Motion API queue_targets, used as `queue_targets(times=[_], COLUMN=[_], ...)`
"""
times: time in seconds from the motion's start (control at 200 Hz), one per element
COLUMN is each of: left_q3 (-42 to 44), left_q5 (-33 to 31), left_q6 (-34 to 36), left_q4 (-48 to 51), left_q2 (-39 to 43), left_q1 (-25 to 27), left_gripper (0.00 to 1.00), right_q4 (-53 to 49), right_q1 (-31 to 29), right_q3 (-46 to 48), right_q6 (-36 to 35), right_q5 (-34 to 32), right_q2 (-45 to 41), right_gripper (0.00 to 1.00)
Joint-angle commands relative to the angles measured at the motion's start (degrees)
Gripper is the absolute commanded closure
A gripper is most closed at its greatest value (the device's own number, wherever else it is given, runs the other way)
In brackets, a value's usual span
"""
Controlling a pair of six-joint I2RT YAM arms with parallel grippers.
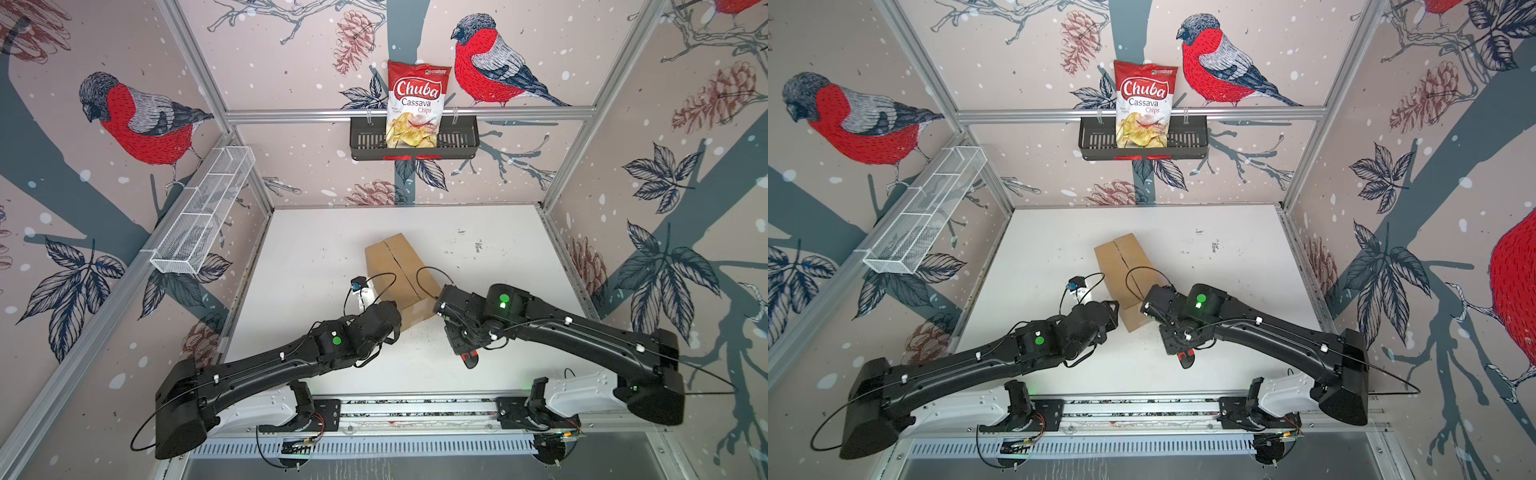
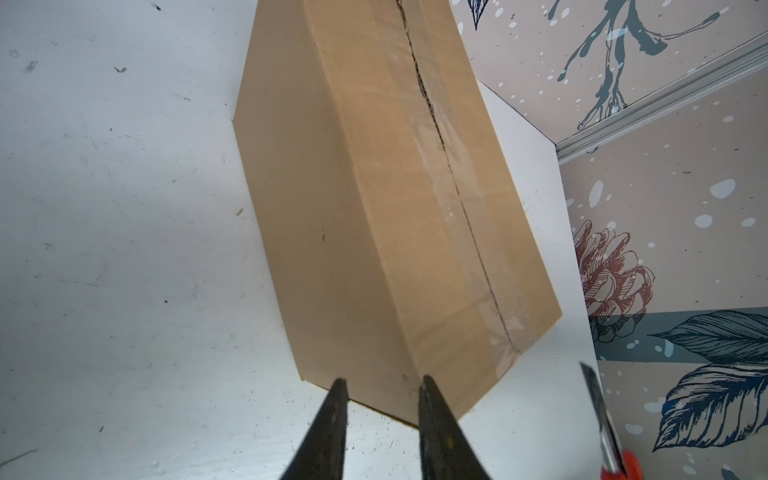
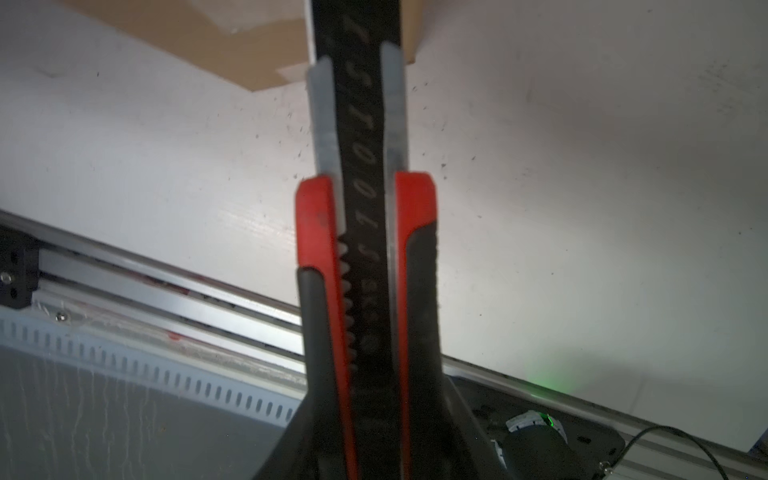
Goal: Unpack the express box
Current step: 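Withdraw the right gripper with the knife away from the box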
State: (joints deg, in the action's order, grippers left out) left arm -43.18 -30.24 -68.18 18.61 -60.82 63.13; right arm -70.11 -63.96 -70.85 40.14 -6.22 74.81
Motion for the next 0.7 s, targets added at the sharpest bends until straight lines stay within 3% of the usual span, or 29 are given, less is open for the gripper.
queue_targets(times=[0.0,0.29,0.69], left_q3=[-1.7,-7.1,-8.6], left_q5=[-2.3,-4.4,1.1], left_q6=[0.0,3.1,10.2], left_q4=[3.4,8.0,5.5], left_q2=[0.2,-1.6,-1.6], left_q1=[0.1,-0.9,-11.8], left_gripper=[0.66,0.52,0.40], right_q4=[2.9,11.9,26.8], right_q1=[4.7,22.2,38.4], right_q3=[0.5,5.0,8.0], right_q6=[-5.1,-16.5,-25.1], right_q5=[-1.5,1.2,6.7], right_q2=[-1.6,-0.8,9.4], right_gripper=[0.94,0.94,0.94])
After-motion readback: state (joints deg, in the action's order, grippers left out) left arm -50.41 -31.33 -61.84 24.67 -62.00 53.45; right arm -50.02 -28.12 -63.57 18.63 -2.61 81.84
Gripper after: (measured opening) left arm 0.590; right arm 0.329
